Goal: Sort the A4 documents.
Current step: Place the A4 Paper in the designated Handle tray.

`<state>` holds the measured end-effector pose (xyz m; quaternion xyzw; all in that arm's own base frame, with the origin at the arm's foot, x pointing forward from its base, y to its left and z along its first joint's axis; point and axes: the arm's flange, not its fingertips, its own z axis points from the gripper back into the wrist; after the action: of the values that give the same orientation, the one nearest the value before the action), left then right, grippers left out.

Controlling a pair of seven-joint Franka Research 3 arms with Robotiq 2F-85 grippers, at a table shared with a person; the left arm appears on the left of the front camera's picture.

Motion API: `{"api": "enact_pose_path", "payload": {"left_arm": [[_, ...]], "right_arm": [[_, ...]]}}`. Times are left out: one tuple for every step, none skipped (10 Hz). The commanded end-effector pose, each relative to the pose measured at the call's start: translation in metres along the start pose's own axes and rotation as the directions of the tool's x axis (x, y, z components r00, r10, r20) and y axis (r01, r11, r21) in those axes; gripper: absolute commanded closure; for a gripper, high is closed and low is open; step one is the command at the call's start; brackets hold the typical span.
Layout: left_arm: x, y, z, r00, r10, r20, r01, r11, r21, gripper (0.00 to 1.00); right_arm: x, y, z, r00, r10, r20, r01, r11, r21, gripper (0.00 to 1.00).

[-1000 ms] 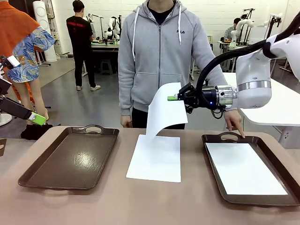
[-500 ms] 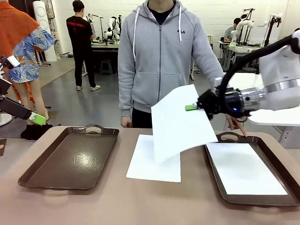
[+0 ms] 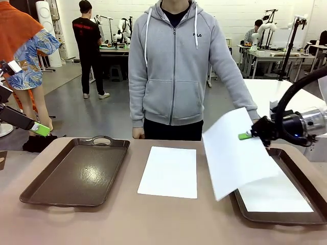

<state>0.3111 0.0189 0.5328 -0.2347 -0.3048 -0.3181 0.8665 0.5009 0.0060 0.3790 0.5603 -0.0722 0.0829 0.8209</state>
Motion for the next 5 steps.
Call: {"api": "enact_pose_path", "payload": {"left_arm": [[-0.001,0.002,0.000,1.000,-0.010,0.010,0.010,1.000,-0.016,0.00],[-0.001,0.002,0.000,1.000,-0.010,0.010,0.010,1.000,-0.016,0.00],[-0.001,0.002,0.000,1.000,-0.010,0.010,0.010,1.000,-0.016,0.00],[-0.001,0.002,0.000,1.000,-0.010,0.010,0.010,1.000,-0.016,0.00],[-0.001,0.002,0.000,1.000,-0.010,0.010,0.010,1.000,-0.016,0.00]], "right_arm": [[0.008,-0.030,0.012,0.992,-0.110,-0.065,0.105,0.991,-0.081,0.99],[0.009,-0.048,0.020,0.981,-0.167,-0.097,0.155,0.980,-0.122,0.99],[0.007,-0.061,0.026,0.971,-0.190,-0.146,0.173,0.977,-0.122,0.99],[0.007,-0.073,0.034,0.965,-0.205,-0.167,0.184,0.974,-0.129,0.99],[0.007,-0.083,0.047,0.969,-0.197,-0.149,0.177,0.975,-0.138,0.99]]}}
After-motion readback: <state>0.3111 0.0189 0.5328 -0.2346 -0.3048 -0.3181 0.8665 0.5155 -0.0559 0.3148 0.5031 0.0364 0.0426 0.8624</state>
